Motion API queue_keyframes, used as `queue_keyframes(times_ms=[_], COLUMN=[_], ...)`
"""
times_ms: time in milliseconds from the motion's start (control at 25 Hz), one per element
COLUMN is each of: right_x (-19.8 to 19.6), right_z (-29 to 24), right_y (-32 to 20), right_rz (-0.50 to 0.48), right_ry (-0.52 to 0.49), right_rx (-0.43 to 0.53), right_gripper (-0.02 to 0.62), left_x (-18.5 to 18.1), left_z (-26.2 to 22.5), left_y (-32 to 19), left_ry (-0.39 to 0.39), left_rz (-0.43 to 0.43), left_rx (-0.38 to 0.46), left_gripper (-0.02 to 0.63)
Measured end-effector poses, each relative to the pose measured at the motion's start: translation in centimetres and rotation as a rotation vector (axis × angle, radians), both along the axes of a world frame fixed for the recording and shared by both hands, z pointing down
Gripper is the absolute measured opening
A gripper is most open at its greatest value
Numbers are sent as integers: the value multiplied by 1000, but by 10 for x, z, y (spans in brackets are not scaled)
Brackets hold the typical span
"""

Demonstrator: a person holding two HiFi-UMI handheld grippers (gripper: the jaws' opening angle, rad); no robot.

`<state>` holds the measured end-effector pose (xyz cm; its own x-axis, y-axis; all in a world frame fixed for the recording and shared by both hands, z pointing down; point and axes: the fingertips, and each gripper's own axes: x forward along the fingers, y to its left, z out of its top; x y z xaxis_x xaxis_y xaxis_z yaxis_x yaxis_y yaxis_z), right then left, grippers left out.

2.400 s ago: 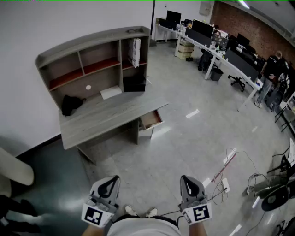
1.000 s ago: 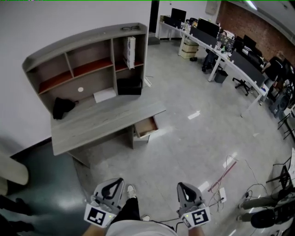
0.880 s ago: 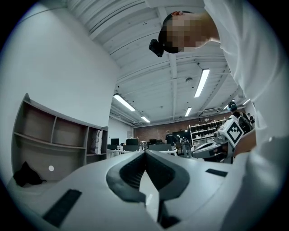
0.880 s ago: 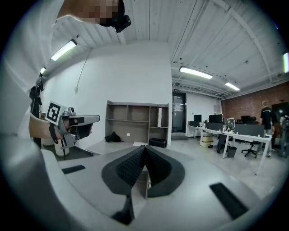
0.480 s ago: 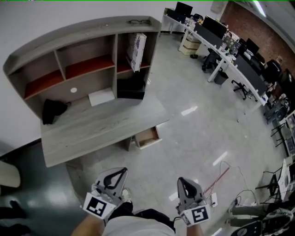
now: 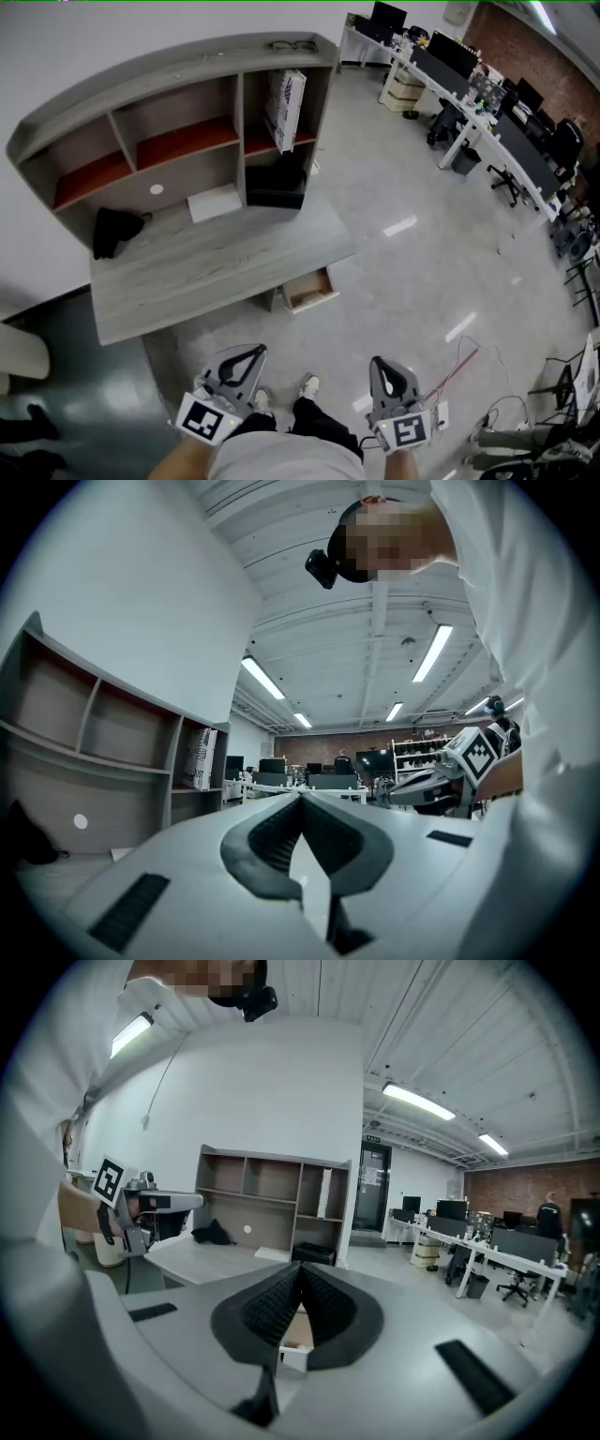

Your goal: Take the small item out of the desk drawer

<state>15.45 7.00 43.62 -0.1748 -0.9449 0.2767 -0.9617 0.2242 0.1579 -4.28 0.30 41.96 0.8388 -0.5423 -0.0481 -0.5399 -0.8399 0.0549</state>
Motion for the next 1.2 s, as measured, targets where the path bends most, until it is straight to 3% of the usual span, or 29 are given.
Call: queue_keyframes(times_ms=[440,880,1200], right_x=[40,39,39], right_z=[20,113,207], right_y=[-60,-110,-152], right_rz=[-165,-352,-537], right_ry=[53,173,358], right_rx=[-12,-175,-292], right_gripper=[23,23,25], left_x=[36,36,47], left_z=[-32,4,14], left_y=[-31,-39,-47], left_ry=[-26,-90,-124], left_rz=[-145,-255,-304], left_rx=[93,-8,-41], left_gripper=[15,15,15])
